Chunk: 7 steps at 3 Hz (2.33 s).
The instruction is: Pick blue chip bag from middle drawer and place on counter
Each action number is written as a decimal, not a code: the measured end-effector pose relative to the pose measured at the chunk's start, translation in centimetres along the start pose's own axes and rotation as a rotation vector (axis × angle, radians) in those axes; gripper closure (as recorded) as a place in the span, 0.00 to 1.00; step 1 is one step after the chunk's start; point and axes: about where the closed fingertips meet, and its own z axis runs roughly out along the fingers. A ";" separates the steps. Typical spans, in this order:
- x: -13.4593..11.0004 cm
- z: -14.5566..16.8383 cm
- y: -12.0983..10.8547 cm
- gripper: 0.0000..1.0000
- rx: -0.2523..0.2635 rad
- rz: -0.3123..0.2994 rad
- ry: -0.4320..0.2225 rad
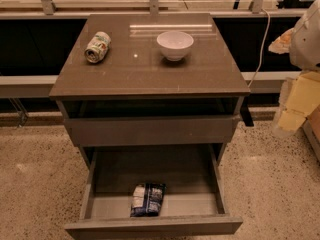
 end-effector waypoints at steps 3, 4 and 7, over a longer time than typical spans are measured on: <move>-3.4 10.3 -3.5 0.00 -0.156 -0.358 0.053; -3.6 12.0 -3.9 0.00 -0.172 -0.448 0.032; -5.2 22.9 -2.2 0.00 -0.077 -0.835 0.217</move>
Offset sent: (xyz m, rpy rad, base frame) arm 0.1067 0.0334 -0.1133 -0.2988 0.2480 0.5085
